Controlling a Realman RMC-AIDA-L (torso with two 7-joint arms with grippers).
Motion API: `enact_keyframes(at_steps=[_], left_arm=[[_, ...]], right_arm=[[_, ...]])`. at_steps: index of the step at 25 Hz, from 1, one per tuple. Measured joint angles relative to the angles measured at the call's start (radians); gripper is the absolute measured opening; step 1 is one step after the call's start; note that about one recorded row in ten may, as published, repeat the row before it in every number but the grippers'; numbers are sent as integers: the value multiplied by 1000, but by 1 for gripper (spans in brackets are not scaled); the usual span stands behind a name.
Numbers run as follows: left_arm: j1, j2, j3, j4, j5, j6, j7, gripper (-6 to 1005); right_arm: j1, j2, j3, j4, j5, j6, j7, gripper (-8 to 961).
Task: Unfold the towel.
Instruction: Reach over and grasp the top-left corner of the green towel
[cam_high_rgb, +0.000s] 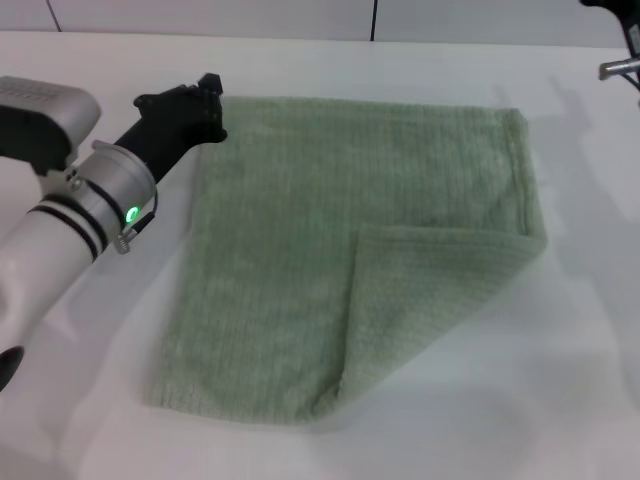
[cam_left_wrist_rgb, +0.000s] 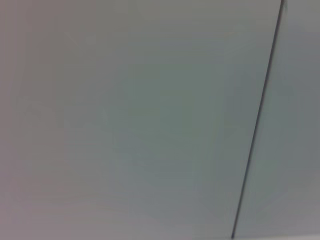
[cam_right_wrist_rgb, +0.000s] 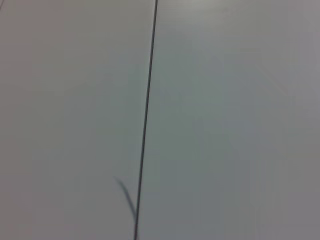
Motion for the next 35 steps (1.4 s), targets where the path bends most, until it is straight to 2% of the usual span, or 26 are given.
enact_keyframes(at_steps=[2, 6, 12, 14, 15, 16, 17, 19, 20, 24, 29, 35], left_arm=[[-20, 1, 14, -4, 0, -63, -22, -2], [-37, 2, 26, -6, 0, -110, -29, -1], [-61, 2, 55, -8, 0, -174, -50, 2], [-73, 4, 70, -8, 0, -205, -69, 2], [-73, 4, 70, -8, 0, -205, -69, 3], [-77, 4, 74, -8, 0, -214, -74, 3], [-79, 5, 75, -8, 0, -222, -76, 3], [-83, 6, 76, -8, 0, -248, -80, 4], [-83, 6, 76, -8, 0, -248, -80, 5], [-89, 6, 76, -8, 0, -275, -80, 6], [-96, 4, 76, -8, 0, -305, -82, 8], [-101, 4, 75, -8, 0, -320, -84, 10]], right_arm=[[10, -2, 3, -10, -3, 48, 29, 749], [38, -9, 9, -51, -6, 175, 98, 749], [53, -14, 19, -140, -17, 331, 97, 750], [60, -15, 63, -201, -79, 464, 96, 750], [60, -15, 63, -201, -79, 464, 96, 750], [63, -14, 102, -247, -135, 563, 96, 750], [63, -14, 102, -247, -135, 563, 96, 750], [62, -11, 132, -327, -187, 689, 95, 750], [62, -11, 132, -327, -187, 689, 95, 750], [46, -11, 155, -471, -254, 856, 95, 749], [20, -10, 171, -581, -294, 962, 93, 748], [7, -7, 178, -620, -301, 994, 93, 747]])
